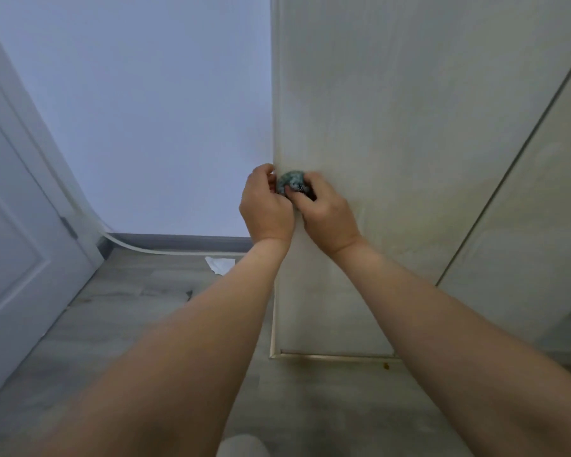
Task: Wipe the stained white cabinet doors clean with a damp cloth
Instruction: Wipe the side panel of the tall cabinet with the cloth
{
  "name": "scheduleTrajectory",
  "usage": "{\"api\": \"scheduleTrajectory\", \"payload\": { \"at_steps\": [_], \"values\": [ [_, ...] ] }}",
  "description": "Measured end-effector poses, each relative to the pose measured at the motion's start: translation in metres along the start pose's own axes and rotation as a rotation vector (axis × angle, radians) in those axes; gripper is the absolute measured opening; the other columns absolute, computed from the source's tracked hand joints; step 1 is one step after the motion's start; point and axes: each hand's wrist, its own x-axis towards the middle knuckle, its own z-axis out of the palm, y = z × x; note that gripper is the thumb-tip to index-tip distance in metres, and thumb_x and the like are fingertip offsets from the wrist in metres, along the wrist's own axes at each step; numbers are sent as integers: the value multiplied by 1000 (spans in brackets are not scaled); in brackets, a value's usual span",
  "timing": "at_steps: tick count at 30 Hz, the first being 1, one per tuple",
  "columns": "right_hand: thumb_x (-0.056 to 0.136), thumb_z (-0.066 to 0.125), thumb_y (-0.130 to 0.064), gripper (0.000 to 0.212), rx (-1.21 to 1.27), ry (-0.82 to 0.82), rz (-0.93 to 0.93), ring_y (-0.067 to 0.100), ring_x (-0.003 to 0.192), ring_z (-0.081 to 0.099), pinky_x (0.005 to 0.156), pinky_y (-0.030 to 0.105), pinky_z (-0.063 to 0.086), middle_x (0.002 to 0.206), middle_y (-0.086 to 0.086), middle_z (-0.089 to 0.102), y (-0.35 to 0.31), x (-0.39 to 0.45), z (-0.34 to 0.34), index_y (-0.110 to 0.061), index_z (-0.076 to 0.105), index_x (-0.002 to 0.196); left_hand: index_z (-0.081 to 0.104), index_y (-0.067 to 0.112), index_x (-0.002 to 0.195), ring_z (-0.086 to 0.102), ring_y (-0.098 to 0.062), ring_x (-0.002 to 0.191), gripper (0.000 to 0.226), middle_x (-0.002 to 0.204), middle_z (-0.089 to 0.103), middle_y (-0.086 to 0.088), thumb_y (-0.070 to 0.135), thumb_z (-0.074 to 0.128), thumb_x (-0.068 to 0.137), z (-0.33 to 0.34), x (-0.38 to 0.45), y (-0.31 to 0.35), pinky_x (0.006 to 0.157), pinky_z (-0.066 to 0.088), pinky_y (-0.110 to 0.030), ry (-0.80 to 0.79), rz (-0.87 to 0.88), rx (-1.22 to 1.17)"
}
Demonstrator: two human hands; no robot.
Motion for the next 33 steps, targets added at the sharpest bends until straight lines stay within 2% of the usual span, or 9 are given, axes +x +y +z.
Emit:
{"api": "scheduleTrajectory", "payload": {
  "at_steps": [6, 9, 13, 16, 19, 24, 26, 30, 33],
  "values": [
    [104, 51, -18, 28, -29, 432, 114, 28, 95, 62, 80, 35, 54, 109, 18, 63, 38, 25, -13, -1, 70, 115, 48, 7, 134, 48, -28, 111, 62, 122, 49, -9, 2, 38, 72, 22, -15, -11, 90, 49, -45, 4, 126, 127],
    [100, 57, -24, 30, 167, 296, 176, 12, 109, 57, 95, 27, 49, 122, 10, 62, 26, 13, -4, -7, 63, 125, 40, 1, 143, 43, -31, 115, 65, 127, 47, -15, 5, 46, 78, 31, -25, -14, 95, 46, -44, 47, 172, 192],
    [96, 59, -31, 33, 124, 183, 18, 23, 97, 61, 84, 38, 52, 108, 6, 65, 49, -6, -16, -9, 61, 120, 30, -8, 148, 43, -39, 115, 70, 131, 44, -23, 9, 43, 81, 35, -34, -15, 97, 45, -50, 31, 247, 342],
    [100, 59, -22, 23, 65, 389, 121, 23, 90, 60, 82, 21, 46, 102, 13, 64, 98, -9, -40, -3, 70, 108, 26, -10, 149, 43, -39, 116, 80, 133, 42, -24, 5, 36, 71, 40, -35, -21, 101, 44, -47, 55, 245, 329],
    [98, 61, -11, 17, 28, 663, 253, 29, 87, 62, 80, 19, 46, 101, 24, 60, 124, -28, -41, 0, 74, 100, 28, -11, 149, 43, -38, 115, 82, 133, 43, -24, -1, 43, 69, 50, -38, -28, 104, 40, -43, 126, 277, 319],
    [96, 58, -19, 19, 166, 441, 174, 23, 89, 63, 73, 35, 56, 107, 7, 63, 63, -32, -3, -11, 69, 109, 25, -5, 152, 39, -44, 124, 88, 146, 33, -25, 12, 46, 68, 69, -47, -25, 109, 32, -53, 179, 277, 295],
    [96, 58, -15, 19, 66, 483, 134, 25, 87, 62, 70, 34, 54, 108, 13, 63, 79, -35, -16, -7, 71, 106, 23, -3, 153, 35, -46, 128, 88, 151, 28, -26, 14, 45, 70, 70, -50, -26, 112, 28, -53, 162, 285, 313],
    [90, 59, -6, 20, -31, 910, 568, 21, 97, 53, 83, 29, 47, 109, 26, 55, 166, -63, -57, 0, 69, 107, 21, -1, 154, 34, -46, 130, 87, 152, 27, -27, 12, 46, 72, 72, -47, -29, 112, 28, -53, 169, 282, 344],
    [91, 56, -2, 21, 21, 941, 735, 26, 101, 55, 84, 30, 48, 112, 26, 53, 163, -77, -38, 3, 66, 109, 21, 0, 154, 33, -45, 130, 85, 151, 27, -26, 11, 44, 74, 71, -46, -32, 112, 27, -50, 168, 290, 348]
  ]
}}
